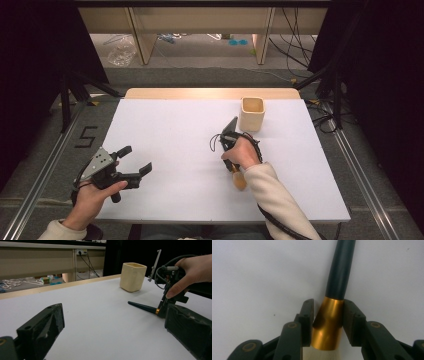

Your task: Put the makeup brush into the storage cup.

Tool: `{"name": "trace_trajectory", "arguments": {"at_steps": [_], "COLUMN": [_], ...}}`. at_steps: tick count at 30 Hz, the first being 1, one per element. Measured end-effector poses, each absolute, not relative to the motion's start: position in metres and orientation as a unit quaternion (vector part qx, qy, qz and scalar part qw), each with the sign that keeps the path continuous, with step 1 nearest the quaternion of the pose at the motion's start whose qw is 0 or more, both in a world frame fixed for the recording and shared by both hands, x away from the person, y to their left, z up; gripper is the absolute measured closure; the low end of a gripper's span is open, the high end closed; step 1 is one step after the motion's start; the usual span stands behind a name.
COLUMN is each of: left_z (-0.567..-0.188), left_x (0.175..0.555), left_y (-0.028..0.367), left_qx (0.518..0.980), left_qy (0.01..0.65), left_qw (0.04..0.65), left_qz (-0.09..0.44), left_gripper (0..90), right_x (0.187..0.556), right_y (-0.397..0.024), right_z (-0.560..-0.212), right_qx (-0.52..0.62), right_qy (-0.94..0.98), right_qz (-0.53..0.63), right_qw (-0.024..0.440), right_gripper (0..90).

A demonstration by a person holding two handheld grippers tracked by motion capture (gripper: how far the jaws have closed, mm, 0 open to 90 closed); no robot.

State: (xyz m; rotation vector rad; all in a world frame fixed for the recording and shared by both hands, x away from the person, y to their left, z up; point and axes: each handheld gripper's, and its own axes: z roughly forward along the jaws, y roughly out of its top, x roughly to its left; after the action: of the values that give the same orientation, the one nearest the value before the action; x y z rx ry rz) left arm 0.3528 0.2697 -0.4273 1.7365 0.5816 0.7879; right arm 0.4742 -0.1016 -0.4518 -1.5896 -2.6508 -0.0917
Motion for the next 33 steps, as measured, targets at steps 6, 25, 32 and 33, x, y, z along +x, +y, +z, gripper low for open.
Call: {"name": "trace_trajectory", "arguments": {"at_steps": [6,25,32,33], "left_z": [-0.4273,-0.4275,-0.4274,-0.4276], "left_x": [0.353,0.3533,0.3532,0.3534], "left_y": [0.2697,0.27,0.2699,0.2698], "left_qx": [0.731,0.731,0.732,0.732], "left_qy": [0.245,0.245,0.245,0.244], "left_qw": [0.543,0.543,0.542,0.543], "left_qz": [0.332,0.332,0.332,0.332], "left_gripper": [2.4,2.5,2.5,2.5], "right_x": [0.4727,0.4695,0.4709,0.4716], "right_y": [-0.1033,-0.1029,-0.1037,-0.1041], "right_z": [-0.4532,-0.4541,-0.4535,-0.4538], "right_qx": [-0.515,-0.509,-0.51,-0.506], "right_qy": [-0.856,-0.86,-0.86,-0.862], "right_qz": [-0.024,-0.011,-0.008,-0.009], "right_qw": [0.025,0.028,0.035,0.034], "right_gripper": [59.2,62.6,63.2,63.3]}}
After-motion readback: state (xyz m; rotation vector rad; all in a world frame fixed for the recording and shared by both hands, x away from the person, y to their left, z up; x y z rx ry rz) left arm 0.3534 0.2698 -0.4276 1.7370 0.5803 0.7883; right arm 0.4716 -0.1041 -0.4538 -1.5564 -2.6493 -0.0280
